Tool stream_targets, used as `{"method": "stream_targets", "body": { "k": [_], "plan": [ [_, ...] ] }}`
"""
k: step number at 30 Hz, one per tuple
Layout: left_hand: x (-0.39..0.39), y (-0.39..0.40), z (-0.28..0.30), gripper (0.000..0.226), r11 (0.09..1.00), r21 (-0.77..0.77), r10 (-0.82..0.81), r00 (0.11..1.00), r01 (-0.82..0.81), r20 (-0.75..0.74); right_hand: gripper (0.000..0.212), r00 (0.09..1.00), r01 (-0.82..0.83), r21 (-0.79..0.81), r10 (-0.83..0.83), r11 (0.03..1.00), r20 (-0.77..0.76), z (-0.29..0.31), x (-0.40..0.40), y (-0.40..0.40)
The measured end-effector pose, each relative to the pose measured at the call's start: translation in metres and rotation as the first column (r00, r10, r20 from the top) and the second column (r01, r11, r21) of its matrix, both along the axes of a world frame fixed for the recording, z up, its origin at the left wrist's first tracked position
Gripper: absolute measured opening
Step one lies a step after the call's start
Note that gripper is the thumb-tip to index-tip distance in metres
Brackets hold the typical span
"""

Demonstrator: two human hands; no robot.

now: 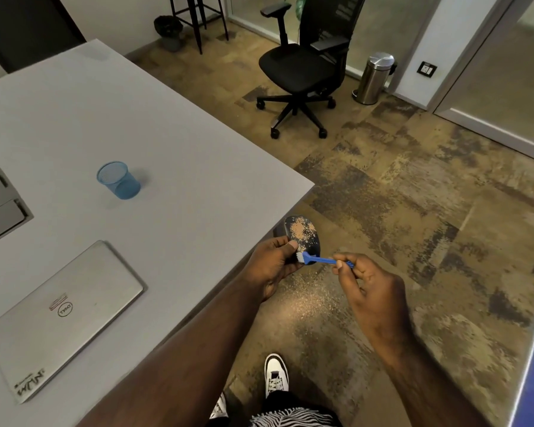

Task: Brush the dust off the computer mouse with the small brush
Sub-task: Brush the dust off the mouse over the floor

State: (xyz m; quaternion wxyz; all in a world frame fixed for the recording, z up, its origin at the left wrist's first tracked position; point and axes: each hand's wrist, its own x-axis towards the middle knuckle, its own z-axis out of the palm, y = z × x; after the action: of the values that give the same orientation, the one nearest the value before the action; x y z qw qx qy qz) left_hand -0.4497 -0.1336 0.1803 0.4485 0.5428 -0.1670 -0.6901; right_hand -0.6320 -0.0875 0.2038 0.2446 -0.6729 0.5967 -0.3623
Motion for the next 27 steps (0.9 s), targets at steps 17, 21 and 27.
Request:
{"method": "stream_targets", "body": {
  "k": [17, 21, 27],
  "plan": [
    [-0.010, -0.004, 0.001, 0.022, 0.998, -0.010, -0.066, 0.997, 0.067, 0.028, 0.020, 0.980, 0.194, -0.021, -0.193, 0.981, 0.054, -0.007, -0.024, -0.025],
    [-0.007, -0.005, -0.001, 0.022, 0.998, -0.007, -0.062, 0.997, 0.063, 0.034, 0.016, 0.979, 0.156, -0.029, -0.151, 0.987, 0.134, -0.001, -0.028, -0.030],
    [-0.005, -0.007, -0.001, 0.021, 0.998, -0.021, -0.064, 0.998, 0.065, 0.029, 0.016, 0.971, 0.220, 0.037, -0.223, 0.975, 0.084, -0.007, -0.030, -0.039]
  ]
}}
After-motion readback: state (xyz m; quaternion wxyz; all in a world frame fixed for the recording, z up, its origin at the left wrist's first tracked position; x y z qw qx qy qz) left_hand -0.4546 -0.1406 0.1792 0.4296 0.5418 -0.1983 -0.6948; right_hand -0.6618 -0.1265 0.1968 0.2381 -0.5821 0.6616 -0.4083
